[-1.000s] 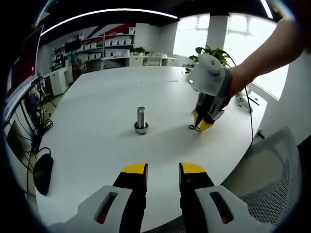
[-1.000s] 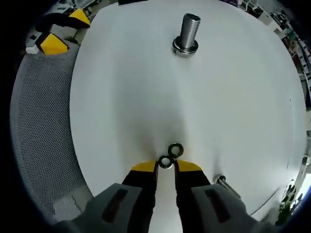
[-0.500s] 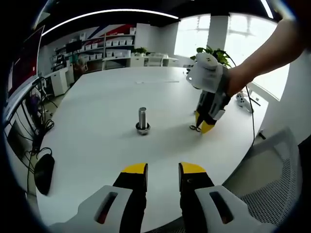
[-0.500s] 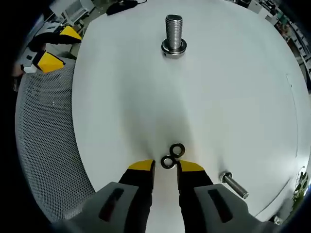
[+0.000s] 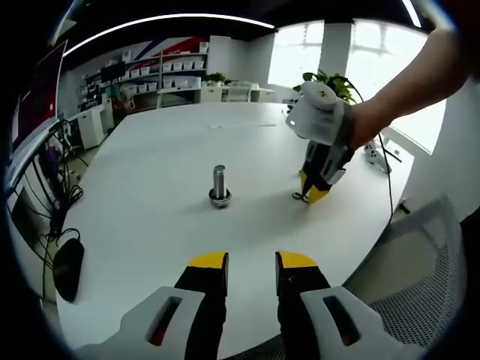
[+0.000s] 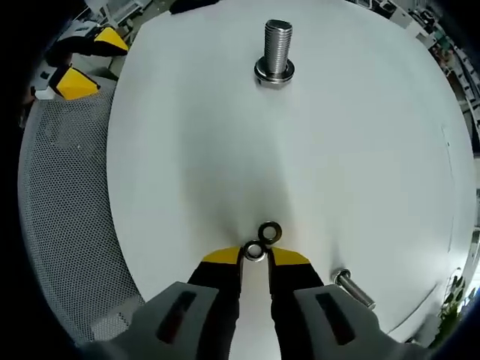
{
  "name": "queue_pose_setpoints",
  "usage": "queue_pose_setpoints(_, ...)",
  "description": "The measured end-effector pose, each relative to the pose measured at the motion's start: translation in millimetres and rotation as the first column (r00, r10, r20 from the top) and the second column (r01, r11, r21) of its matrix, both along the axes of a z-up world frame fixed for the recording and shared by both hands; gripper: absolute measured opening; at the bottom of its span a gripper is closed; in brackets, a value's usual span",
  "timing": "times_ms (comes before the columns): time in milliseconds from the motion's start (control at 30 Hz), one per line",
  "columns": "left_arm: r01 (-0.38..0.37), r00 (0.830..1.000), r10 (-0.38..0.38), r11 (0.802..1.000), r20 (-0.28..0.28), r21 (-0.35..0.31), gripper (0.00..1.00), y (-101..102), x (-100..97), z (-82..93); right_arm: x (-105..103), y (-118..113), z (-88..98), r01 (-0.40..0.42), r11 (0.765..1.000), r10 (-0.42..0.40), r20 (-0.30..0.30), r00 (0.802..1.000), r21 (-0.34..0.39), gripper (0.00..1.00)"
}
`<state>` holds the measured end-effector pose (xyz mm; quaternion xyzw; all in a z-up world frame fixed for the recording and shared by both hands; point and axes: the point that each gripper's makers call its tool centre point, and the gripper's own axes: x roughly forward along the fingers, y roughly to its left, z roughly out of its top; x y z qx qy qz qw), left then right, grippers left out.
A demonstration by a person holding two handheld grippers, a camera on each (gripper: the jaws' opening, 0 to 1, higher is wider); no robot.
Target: Place the washer onto the threaded stud by aligning its center hole with the stud, sliding it down to the base, and recovering from edge contact or off-axis alignment until the washer reaches the visible bottom stop.
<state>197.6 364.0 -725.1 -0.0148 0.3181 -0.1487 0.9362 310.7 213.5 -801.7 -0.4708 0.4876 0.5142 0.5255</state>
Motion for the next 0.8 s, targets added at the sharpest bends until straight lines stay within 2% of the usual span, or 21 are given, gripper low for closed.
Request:
queue_pose_setpoints(300,-0.002,1.000,0.002,1.000,-0.001,0.000,0.23,0.2,-0.3,0.0,0.2,-0.7,1.1,0.026,1.000,-0.027,0.007,1.000,0.006,0.15)
queue_pose_setpoints(533,-0.005,1.000,0.005,1.000,0.003,-0.001,0.23,0.8,0.0,0.7,0.2,-1.2,1.9,0.067,0.994,-0.070,0.026,0.997,0.091,0.14)
queue_pose_setpoints(800,-0.005,1.000,0.005,1.000,-0.001,0.000,0.23,0.9,-0.2,-0.1,0.7,-1.7,2.4,0.116,0.984,-0.118,0.014,0.993,0.135,0.14)
